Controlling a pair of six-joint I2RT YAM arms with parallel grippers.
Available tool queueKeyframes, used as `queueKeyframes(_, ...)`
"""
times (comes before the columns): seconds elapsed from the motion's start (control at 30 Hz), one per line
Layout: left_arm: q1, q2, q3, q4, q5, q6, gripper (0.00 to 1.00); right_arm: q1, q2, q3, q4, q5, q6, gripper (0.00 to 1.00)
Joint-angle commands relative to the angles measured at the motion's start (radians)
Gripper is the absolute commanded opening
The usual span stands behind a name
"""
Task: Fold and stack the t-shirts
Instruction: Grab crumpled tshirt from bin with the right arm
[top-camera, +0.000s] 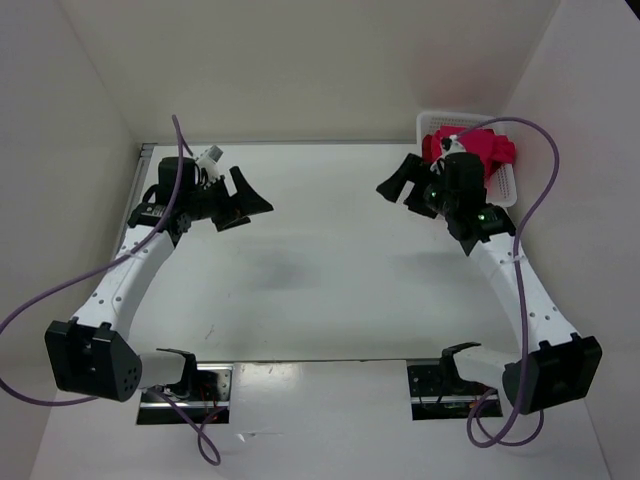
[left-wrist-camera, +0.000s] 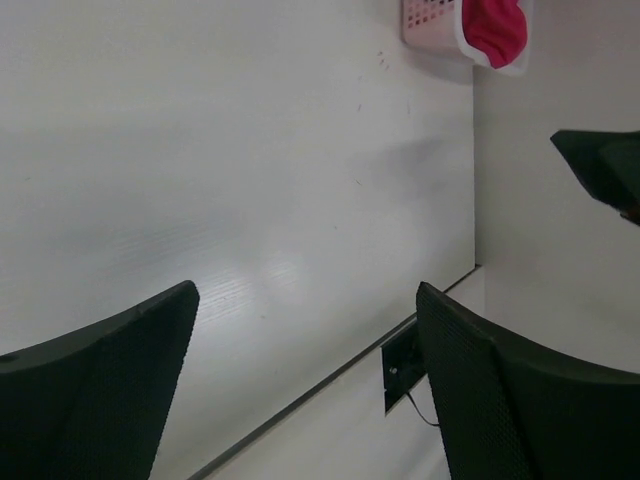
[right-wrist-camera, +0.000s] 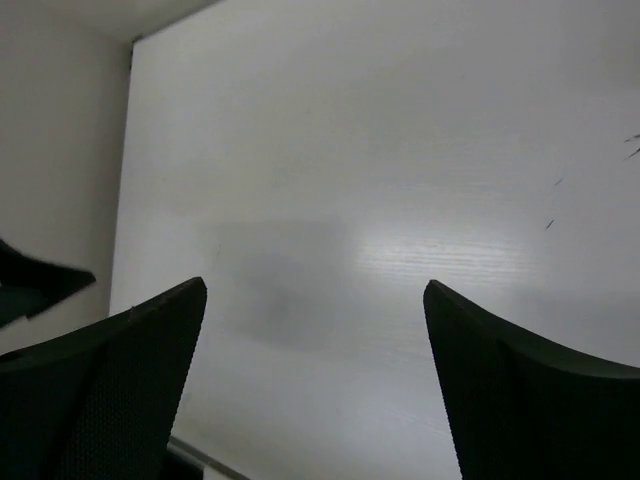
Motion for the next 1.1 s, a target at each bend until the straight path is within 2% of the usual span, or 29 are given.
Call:
queueKeyframes(0.0, 0.011, -0.054, -0.025, 0.104, 0.109, 0.03, 0.89, 0.006, 0.051, 0.166, -0.014, 0.208, -0.024, 0.98)
queueKeyframes(0.07, 0.011, -0.068, -0.039, 0.113, 0.122, 0.03, 0.74, -0.032, 0.11, 0.242, -0.062, 0.271, -0.078, 0.98)
queueKeyframes(0.1, 0.011, -0.068, -0.039, 0.113, 0.122, 0.03, 0.58, -0.056, 0.128, 0.261, -0.062, 0.288, -0.095, 0.9)
queueKeyframes(0.17, 0.011, -0.068, -0.05, 0.104, 0.146, 0.039, 0.38, -0.151, 0.189, 0.33, -0.099, 0.311, -0.109, 0.39)
queueKeyframes(0.2, 0.011, -0.08, -0.059, 0.104, 0.146, 0.039, 0.32, -0.184, 0.209, 0.348, -0.099, 0.311, -0.121, 0.09)
queueKeyframes(0.23, 0.002, -0.08, -0.071, 0.113, 0.146, 0.039, 0.25, -0.213, 0.232, 0.367, -0.099, 0.311, -0.121, 0.02)
queueKeyframes(0.27, 0.002, -0.09, -0.071, 0.113, 0.122, 0.039, 0.13, -0.236, 0.255, 0.399, -0.11, 0.311, -0.13, 0.0)
queueKeyframes(0.3, 0.002, -0.09, -0.071, 0.113, 0.122, 0.055, 0.08, -0.262, 0.307, 0.416, -0.119, 0.34, -0.139, 0.0)
queueKeyframes(0.37, -0.009, -0.09, -0.059, 0.09, 0.096, 0.095, 0.06, -0.271, 0.36, 0.448, -0.119, 0.397, -0.158, 0.04)
queueKeyframes(0.4, -0.009, -0.09, -0.05, 0.08, 0.087, 0.104, 0.1, -0.299, 0.419, 0.46, -0.131, 0.397, -0.158, 0.2)
queueKeyframes(0.53, -0.029, -0.099, -0.08, 0.09, 0.096, 0.095, 0.37, -0.345, 0.513, 0.488, -0.119, 0.423, -0.158, 0.56)
queueKeyframes(0.6, -0.041, -0.108, -0.093, 0.102, 0.105, 0.095, 0.42, -0.357, 0.551, 0.513, -0.13, 0.4, -0.147, 0.6)
queueKeyframes(0.67, -0.053, -0.117, -0.105, 0.102, 0.096, 0.095, 0.45, -0.366, 0.596, 0.522, -0.139, 0.448, -0.147, 0.68)
queueKeyframes(0.77, -0.053, -0.117, -0.114, 0.079, 0.074, 0.115, 0.49, -0.379, 0.627, 0.522, -0.139, 0.462, -0.147, 0.72)
queueKeyframes(0.97, -0.053, -0.099, -0.125, 0.079, 0.064, 0.115, 0.54, -0.388, 0.661, 0.478, -0.13, 0.476, -0.138, 0.74)
queueKeyframes(1.03, -0.053, -0.088, -0.116, 0.069, 0.036, 0.125, 0.54, -0.388, 0.67, 0.464, -0.107, 0.44, -0.138, 0.66)
queueKeyframes(1.07, -0.053, -0.088, -0.116, 0.069, 0.036, 0.125, 0.54, -0.388, 0.67, 0.455, -0.107, 0.428, -0.138, 0.57)
